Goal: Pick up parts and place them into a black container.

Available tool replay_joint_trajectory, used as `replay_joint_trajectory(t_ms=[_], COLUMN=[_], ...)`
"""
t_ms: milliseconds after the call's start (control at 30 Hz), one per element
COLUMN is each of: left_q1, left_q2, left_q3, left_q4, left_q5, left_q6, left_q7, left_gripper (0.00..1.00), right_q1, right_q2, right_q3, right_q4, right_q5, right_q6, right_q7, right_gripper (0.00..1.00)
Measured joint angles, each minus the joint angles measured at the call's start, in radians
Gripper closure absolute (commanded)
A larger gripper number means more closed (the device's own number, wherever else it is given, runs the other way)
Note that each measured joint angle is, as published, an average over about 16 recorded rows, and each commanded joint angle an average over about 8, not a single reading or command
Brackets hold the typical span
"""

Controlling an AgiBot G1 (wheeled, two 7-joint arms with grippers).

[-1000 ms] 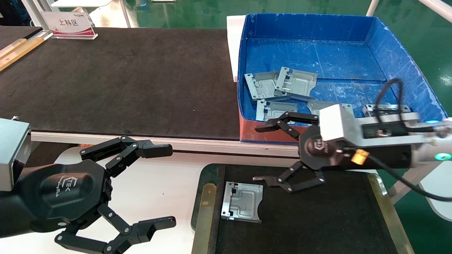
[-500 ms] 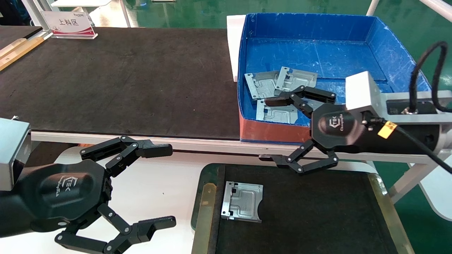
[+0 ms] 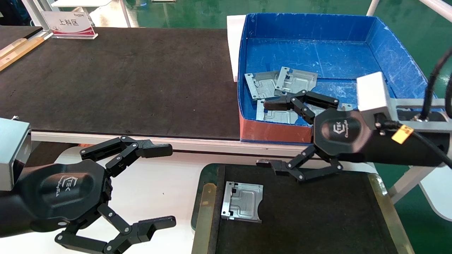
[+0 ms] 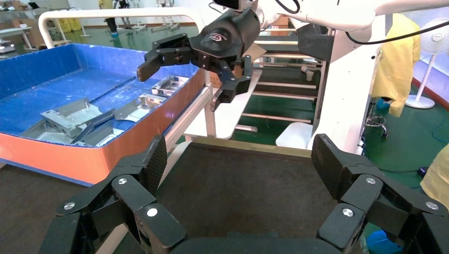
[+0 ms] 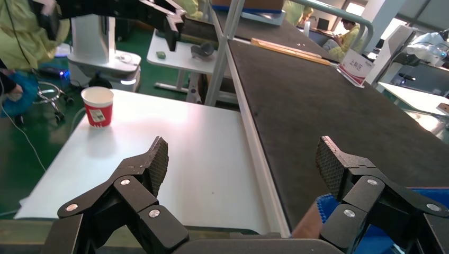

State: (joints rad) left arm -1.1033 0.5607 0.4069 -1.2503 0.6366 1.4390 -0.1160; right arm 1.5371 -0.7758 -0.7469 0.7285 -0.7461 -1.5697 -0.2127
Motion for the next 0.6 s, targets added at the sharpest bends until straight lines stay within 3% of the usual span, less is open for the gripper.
replay_joint_trajectory(t_ms=[600], left_q1=[0.0], left_q2=[0.0], left_q3=[0.0], left_q4=[0.0], left_q5=[0.0], left_q6=[0.0], left_q7=[0.0], left_gripper=[0.0], right_q1=[-0.179], right_q2=[0.064], right_q3=[0.181], right_q4=[0.216], right_q5=[0.006], right_q6=[0.029], right_q7=[0.155], right_gripper=[0.0])
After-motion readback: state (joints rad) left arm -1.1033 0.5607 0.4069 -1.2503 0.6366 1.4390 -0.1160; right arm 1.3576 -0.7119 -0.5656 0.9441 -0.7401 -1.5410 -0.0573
